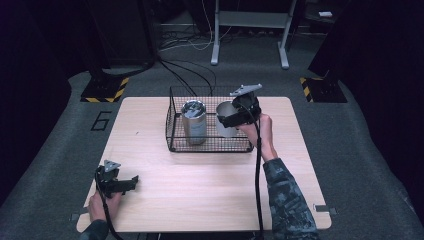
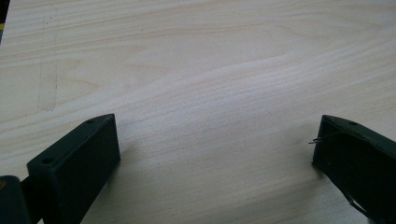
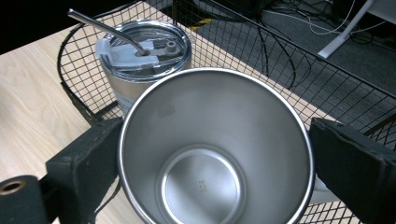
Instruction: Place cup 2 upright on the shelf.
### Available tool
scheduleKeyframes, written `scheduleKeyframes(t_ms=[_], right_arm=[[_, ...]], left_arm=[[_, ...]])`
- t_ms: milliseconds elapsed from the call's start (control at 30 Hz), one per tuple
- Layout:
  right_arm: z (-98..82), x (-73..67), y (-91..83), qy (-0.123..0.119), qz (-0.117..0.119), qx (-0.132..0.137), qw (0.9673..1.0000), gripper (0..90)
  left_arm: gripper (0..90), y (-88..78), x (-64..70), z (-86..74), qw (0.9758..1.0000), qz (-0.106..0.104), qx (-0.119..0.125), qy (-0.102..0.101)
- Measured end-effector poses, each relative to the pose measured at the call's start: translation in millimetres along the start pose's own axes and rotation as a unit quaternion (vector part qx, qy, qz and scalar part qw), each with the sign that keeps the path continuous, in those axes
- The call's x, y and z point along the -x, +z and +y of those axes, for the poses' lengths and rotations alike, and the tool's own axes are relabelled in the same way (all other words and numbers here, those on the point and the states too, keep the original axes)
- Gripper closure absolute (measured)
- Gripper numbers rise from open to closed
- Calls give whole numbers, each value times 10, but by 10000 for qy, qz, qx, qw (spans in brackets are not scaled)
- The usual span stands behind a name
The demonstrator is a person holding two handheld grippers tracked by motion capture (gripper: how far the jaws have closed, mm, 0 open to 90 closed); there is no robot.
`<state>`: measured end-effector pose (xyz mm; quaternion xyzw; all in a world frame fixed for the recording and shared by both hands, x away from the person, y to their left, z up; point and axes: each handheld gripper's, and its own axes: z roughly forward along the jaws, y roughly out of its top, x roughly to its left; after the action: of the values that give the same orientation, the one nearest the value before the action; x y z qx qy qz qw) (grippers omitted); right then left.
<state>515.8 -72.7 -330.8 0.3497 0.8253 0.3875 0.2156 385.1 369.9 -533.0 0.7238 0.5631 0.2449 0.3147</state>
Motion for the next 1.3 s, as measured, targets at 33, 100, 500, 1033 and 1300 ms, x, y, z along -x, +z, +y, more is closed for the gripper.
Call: scheduleKeyframes(t_ms=[33, 100, 500, 1033, 1300], right_arm=[[2, 3, 16, 51, -23, 25, 10000, 56], [5, 12, 23, 54, -48, -31, 10000, 56], [24, 103, 220, 204, -234, -141, 9994, 56], [-86, 148, 525, 381, -245, -321, 9985, 56], [-120, 144, 623, 316, -189, -430, 9984, 56]], left_arm=[[4, 0, 0, 0, 10000, -1, 1, -1], [4, 0, 0, 0, 10000, 0, 0, -1], [4, 1, 0, 0, 10000, -1, 1, -1], [5, 1, 0, 0, 10000, 0, 0, 1], [5, 1, 0, 0, 10000, -2, 1, -1]])
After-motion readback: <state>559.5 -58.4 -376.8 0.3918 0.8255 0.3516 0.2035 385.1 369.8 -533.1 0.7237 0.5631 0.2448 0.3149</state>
